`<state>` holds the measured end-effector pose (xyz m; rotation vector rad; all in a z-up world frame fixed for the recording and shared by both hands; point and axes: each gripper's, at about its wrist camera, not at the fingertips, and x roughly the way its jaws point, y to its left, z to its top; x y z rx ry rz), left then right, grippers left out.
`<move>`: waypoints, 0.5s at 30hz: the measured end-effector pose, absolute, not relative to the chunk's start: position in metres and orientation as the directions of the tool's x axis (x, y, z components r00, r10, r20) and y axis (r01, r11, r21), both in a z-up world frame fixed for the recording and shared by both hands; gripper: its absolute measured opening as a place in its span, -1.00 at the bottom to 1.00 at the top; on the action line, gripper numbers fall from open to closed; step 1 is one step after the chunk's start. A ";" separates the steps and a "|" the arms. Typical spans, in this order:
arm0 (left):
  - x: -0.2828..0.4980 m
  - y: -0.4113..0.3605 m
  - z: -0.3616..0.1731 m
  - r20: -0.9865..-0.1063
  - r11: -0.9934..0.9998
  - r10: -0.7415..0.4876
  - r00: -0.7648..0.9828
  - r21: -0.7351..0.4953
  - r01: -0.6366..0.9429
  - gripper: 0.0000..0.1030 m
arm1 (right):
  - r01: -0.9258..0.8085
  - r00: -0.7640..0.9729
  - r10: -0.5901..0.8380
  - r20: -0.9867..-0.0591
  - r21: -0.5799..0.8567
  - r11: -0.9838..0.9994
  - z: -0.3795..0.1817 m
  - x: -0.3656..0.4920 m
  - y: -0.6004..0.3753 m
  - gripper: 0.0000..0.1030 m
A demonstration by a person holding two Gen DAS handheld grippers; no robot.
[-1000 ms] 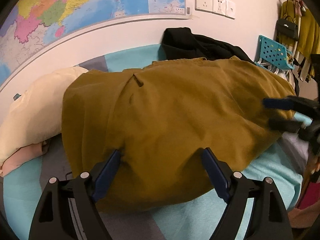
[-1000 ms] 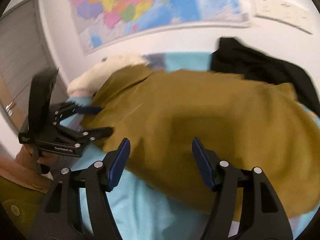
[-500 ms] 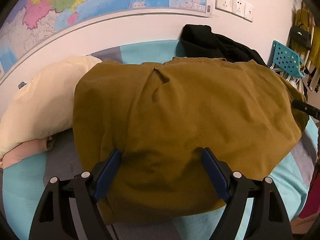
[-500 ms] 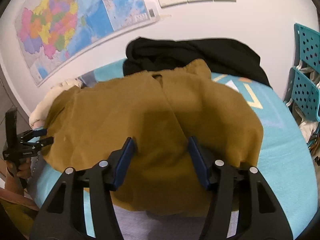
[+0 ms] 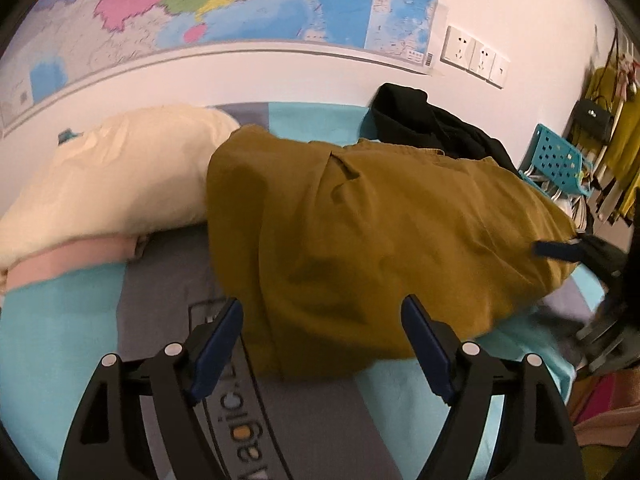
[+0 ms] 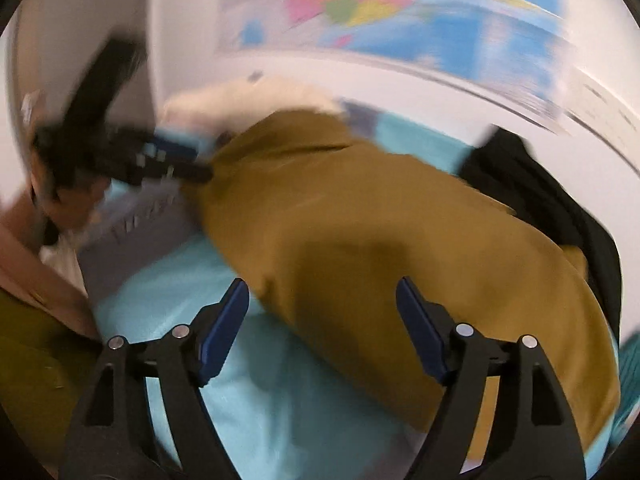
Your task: Fold large clothes
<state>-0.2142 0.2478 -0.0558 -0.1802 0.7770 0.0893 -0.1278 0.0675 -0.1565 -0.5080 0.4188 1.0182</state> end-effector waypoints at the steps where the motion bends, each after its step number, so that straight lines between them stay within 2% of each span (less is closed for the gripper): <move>1: -0.218 0.248 -0.057 -0.706 0.980 0.016 0.708 -0.130 -0.152 0.52 | -0.886 0.459 0.688 -0.563 -0.231 0.402 -0.160 -0.132 0.079 0.46; 4: -0.229 0.250 -0.064 -0.717 0.975 0.002 0.697 -0.155 -0.162 0.52 | -0.861 0.505 0.640 -0.579 -0.386 0.330 -0.179 -0.148 0.114 0.49; 6: -0.237 0.252 -0.069 -0.720 0.969 -0.032 0.693 -0.191 -0.154 0.53 | -0.802 0.582 0.599 -0.550 -0.512 0.309 -0.191 -0.153 0.132 0.46; 7: -0.240 0.252 -0.071 -0.720 0.967 -0.057 0.691 -0.213 -0.142 0.53 | -0.785 0.602 0.584 -0.544 -0.537 0.310 -0.194 -0.152 0.136 0.36; 8: -0.241 0.252 -0.074 -0.719 0.963 -0.087 0.689 -0.238 -0.126 0.54 | -0.775 0.616 0.579 -0.534 -0.544 0.321 -0.194 -0.149 0.139 0.14; 10: -0.243 0.251 -0.080 -0.721 0.953 -0.142 0.678 -0.285 -0.105 0.55 | -0.798 0.594 0.589 -0.548 -0.494 0.345 -0.187 -0.139 0.139 -0.08; 11: -0.242 0.249 -0.085 -0.723 0.946 -0.173 0.668 -0.312 -0.092 0.55 | -0.822 0.564 0.605 -0.561 -0.445 0.354 -0.180 -0.133 0.137 -0.29; 13: -0.236 0.245 -0.092 -0.722 0.931 -0.235 0.651 -0.359 -0.063 0.55 | -0.857 0.516 0.645 -0.563 -0.335 0.392 -0.162 -0.121 0.130 -0.41; 15: -0.226 0.243 -0.098 -0.704 0.906 -0.297 0.645 -0.422 -0.044 0.59 | -0.870 0.489 0.669 -0.559 -0.264 0.416 -0.151 -0.113 0.125 -0.43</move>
